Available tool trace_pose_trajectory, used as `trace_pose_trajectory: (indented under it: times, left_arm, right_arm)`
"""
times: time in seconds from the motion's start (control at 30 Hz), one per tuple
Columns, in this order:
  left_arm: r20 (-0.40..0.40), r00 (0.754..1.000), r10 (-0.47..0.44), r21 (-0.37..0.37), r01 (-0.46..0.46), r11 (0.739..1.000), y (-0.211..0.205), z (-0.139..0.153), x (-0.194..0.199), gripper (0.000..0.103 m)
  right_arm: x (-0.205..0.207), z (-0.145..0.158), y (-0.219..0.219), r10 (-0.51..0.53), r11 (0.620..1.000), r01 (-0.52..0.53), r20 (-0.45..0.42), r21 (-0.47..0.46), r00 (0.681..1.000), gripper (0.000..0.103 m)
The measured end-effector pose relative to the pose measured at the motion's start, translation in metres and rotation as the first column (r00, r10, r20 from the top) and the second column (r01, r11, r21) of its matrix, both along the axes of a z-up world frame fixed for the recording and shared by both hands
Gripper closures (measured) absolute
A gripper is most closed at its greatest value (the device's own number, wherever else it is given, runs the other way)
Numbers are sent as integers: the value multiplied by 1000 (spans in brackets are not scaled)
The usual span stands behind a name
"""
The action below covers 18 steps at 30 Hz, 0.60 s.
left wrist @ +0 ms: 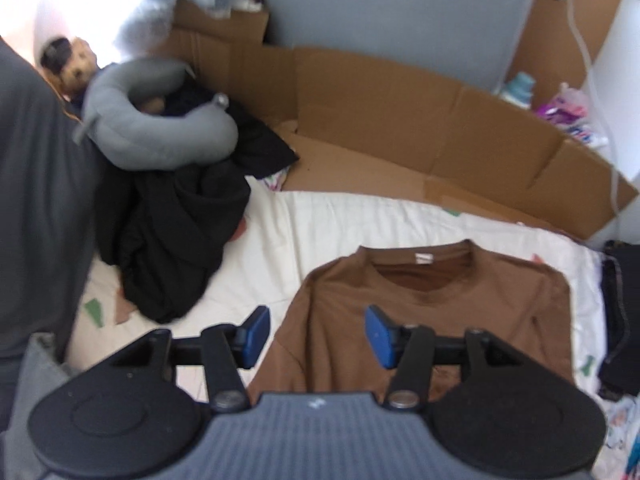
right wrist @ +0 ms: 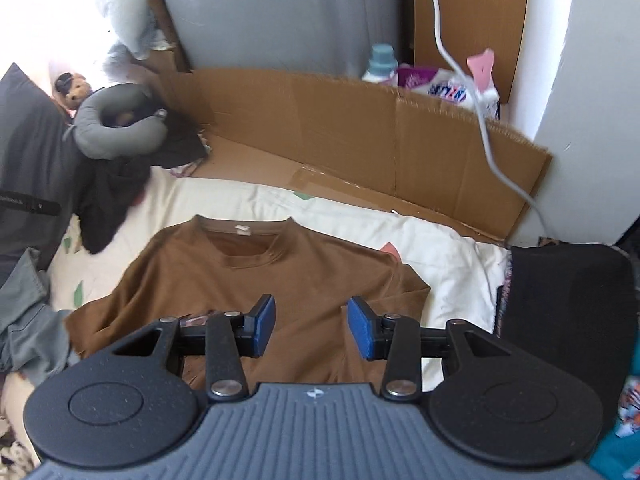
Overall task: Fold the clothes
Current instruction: 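Release the t-shirt with both grippers and lift them above it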
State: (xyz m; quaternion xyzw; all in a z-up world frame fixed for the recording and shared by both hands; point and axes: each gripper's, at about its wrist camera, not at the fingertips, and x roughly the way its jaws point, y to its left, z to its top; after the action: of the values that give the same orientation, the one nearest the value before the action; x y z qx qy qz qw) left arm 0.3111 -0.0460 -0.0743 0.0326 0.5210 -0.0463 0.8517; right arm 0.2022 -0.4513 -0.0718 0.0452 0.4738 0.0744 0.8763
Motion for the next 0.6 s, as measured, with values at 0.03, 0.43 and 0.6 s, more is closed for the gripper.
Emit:
trace_pose_trajectory:
  times: [0.03, 0.43, 0.6]
  left_arm:
    - [5, 1000, -1, -2, 1, 1000, -2, 15, -9, 43]
    - [79, 991, -107, -30, 110, 994, -7, 94, -53, 40]
    - [70, 992, -109, -56, 113, 992, 5, 113, -53, 40]
  right_arm:
    - [-8, 13, 4, -2, 1000, 2, -1, -12, 1000, 55]
    - [-79, 114, 48, 14, 1000, -12, 76, -24, 997, 51]
    - [-100, 141, 55, -62, 996, 71, 139, -60, 988, 51]
